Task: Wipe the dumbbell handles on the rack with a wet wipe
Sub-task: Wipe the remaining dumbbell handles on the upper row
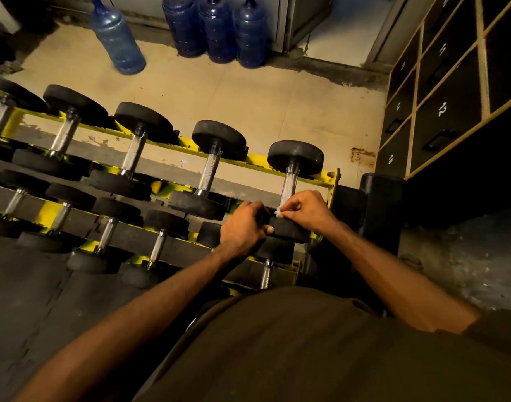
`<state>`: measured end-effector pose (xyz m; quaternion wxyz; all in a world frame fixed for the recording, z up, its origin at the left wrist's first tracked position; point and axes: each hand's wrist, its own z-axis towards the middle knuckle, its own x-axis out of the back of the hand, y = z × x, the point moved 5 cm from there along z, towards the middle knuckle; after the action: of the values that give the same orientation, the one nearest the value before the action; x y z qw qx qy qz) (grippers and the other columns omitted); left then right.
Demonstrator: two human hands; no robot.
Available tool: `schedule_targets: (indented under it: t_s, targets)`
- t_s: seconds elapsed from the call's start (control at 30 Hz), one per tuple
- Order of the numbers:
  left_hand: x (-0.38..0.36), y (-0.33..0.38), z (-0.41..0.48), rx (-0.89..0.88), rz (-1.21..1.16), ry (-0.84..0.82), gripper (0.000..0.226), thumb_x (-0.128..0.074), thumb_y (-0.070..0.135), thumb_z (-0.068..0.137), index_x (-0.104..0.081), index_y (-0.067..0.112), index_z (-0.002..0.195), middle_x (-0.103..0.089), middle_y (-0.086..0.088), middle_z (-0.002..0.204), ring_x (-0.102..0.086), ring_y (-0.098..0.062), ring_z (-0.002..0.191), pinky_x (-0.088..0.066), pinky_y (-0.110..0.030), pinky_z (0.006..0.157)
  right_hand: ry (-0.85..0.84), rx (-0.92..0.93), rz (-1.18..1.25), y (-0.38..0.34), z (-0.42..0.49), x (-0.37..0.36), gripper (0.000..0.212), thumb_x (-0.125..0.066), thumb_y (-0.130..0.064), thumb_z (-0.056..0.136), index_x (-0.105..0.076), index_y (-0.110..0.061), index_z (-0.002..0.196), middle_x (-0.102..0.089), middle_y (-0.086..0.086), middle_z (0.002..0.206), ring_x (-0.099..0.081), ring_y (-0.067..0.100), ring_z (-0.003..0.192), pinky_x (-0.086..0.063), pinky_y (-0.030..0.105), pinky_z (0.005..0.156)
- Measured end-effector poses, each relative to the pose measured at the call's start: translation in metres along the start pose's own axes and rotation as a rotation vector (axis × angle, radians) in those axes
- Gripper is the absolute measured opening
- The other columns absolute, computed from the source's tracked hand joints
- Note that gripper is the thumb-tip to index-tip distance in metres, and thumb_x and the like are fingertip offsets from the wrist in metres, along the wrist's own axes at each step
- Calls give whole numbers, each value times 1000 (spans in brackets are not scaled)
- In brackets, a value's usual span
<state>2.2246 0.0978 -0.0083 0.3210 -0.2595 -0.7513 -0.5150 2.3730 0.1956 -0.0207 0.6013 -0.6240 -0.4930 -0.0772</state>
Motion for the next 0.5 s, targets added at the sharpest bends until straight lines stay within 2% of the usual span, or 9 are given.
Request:
schedule_targets:
  t_s: [0.07, 0.17, 0.2, 0.23, 0.3, 0.37, 0.4, 0.43, 0.5]
  targets:
    - [-1, 0, 0, 3, -3, -1, 27, -83, 33, 80, -61, 31, 96, -58, 6, 111, -61, -17, 95, -58, -43, 82, 42, 32, -50, -5, 6, 6, 14, -79, -17, 81, -78, -14, 95, -71, -3, 92, -63, 5, 83, -59, 29, 77]
    - [-2, 2, -1, -12, 6, -6, 27, -82, 34, 80, -62, 30, 98, -57, 7, 111, -60, -15, 95, -59, -43, 81, 304, 9, -117, -7, 17, 18, 17, -75, -20, 86, -76, -12, 101, -60, -1, 97, -56, 11, 88, -55, 29, 79]
    - [-3, 2, -1, -17, 5, -4, 27, -82, 34, 81, -62, 30, 98, -57, 7, 111, -60, -15, 95, -59, -43, 80, 338, -2, -114, -9, 19, 18, 18, -74, -20, 87, -76, -11, 103, -57, -1, 98, -54, 11, 89, -53, 27, 77]
    - [-2, 0, -1, -21, 3, -1, 27, -82, 34, 80, -61, 31, 98, -57, 7, 111, -60, -15, 95, -59, -43, 80, 305, 16, -125, -14, 19, 17, 17, -73, -18, 87, -76, -11, 103, -56, -2, 97, -53, 9, 87, -50, 23, 75]
    - [-2, -2, -1, -21, 2, 3, 27, -82, 35, 80, -61, 31, 97, -57, 8, 111, -60, -15, 95, -58, -43, 80, 48, 92, -201, -25, 16, 10, 15, -72, -16, 87, -77, -12, 101, -57, -5, 91, -54, 7, 85, -44, 17, 68]
    - [-2, -3, 0, -22, -4, -1, 28, -83, 35, 80, -62, 31, 99, -57, 7, 112, -60, -16, 95, -58, -43, 80, -225, 152, -312, -34, 12, 3, 16, -72, -16, 87, -77, -13, 103, -61, -3, 89, -58, 12, 87, -47, 20, 67]
    - [-2, -2, 0, -21, -6, -1, 29, -83, 36, 80, -62, 31, 99, -57, 7, 112, -60, -15, 95, -58, -43, 81, -274, 155, -344, -35, 13, 2, 17, -72, -15, 88, -77, -14, 104, -62, -2, 90, -59, 14, 88, -49, 22, 68]
    - [-2, 0, 0, -17, -2, 0, 29, -83, 36, 80, -62, 32, 100, -57, 7, 112, -60, -15, 95, -58, -42, 81, -252, 141, -368, -38, 18, 3, 17, -71, -13, 88, -76, -13, 104, -62, 0, 91, -60, 16, 88, -50, 24, 68]
    - [-3, 1, 0, -12, 1, 4, 29, -82, 35, 80, -62, 32, 100, -57, 8, 112, -60, -14, 95, -58, -42, 82, -69, 100, -453, -43, 27, 6, 17, -68, -11, 89, -73, -8, 106, -61, 5, 99, -61, 20, 88, -52, 29, 68]
